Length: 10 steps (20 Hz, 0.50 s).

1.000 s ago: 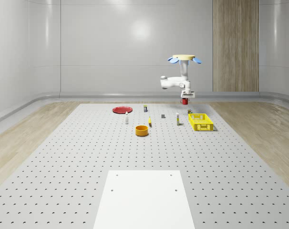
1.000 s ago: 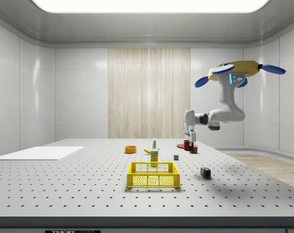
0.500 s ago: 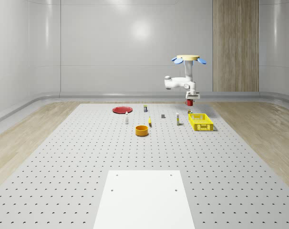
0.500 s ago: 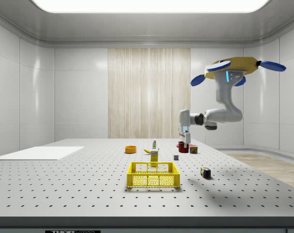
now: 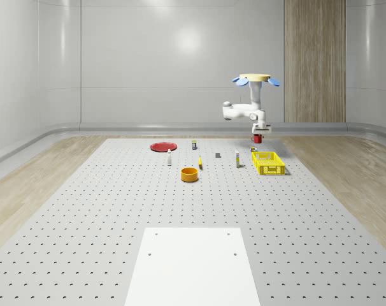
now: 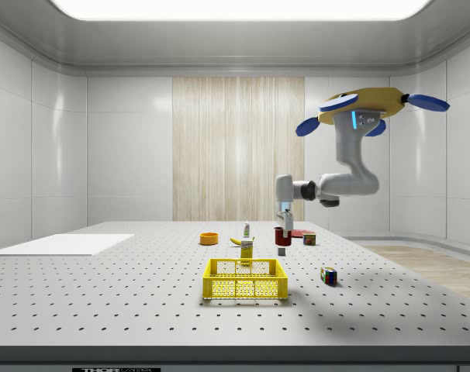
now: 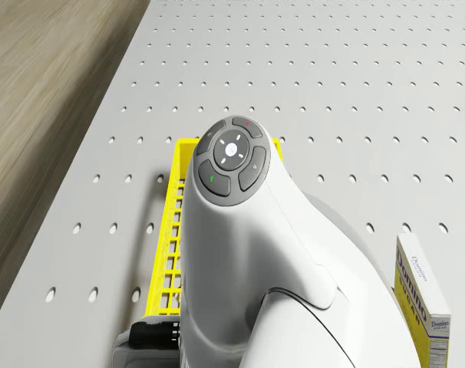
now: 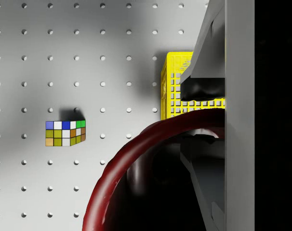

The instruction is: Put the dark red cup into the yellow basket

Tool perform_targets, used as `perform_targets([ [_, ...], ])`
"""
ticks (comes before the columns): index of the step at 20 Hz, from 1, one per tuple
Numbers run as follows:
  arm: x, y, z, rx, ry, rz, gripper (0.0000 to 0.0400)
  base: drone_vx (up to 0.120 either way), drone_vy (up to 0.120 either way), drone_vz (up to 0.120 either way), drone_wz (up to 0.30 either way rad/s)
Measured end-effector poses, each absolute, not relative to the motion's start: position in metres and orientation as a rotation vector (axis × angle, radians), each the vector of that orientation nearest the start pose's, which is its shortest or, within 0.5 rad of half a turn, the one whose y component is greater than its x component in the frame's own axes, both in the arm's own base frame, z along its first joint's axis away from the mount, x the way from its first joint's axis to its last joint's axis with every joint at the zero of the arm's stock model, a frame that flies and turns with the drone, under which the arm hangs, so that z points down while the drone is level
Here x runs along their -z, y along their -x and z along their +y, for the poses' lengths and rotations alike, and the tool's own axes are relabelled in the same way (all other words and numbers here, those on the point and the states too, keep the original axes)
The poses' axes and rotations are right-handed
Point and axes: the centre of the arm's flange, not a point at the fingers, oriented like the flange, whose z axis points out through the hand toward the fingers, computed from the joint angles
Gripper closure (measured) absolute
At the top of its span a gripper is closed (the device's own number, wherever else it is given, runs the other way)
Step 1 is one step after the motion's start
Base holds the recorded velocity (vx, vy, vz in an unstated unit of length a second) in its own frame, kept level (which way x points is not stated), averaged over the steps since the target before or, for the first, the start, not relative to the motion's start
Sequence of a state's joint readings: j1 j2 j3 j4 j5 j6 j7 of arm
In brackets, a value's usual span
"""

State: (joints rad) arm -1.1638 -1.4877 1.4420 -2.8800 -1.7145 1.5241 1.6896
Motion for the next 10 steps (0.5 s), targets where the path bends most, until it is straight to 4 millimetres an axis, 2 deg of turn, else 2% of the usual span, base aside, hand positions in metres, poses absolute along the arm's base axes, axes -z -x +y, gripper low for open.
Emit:
perform_targets([
  [7,-0.4706,-0.3068,0.0,-0.785,-0.001,-0.002,0.03,0.12,0.0,0.0,0.0],
  [8,-0.4706,-0.3068,0.0,-0.785,-0.001,-0.002,0.03,0.12,0.0,-0.04,0.0],
  [10,-0.4706,-0.3068,0.0,-0.785,-0.001,-0.002,0.03,0.12,0.0,-0.12,0.0],
])
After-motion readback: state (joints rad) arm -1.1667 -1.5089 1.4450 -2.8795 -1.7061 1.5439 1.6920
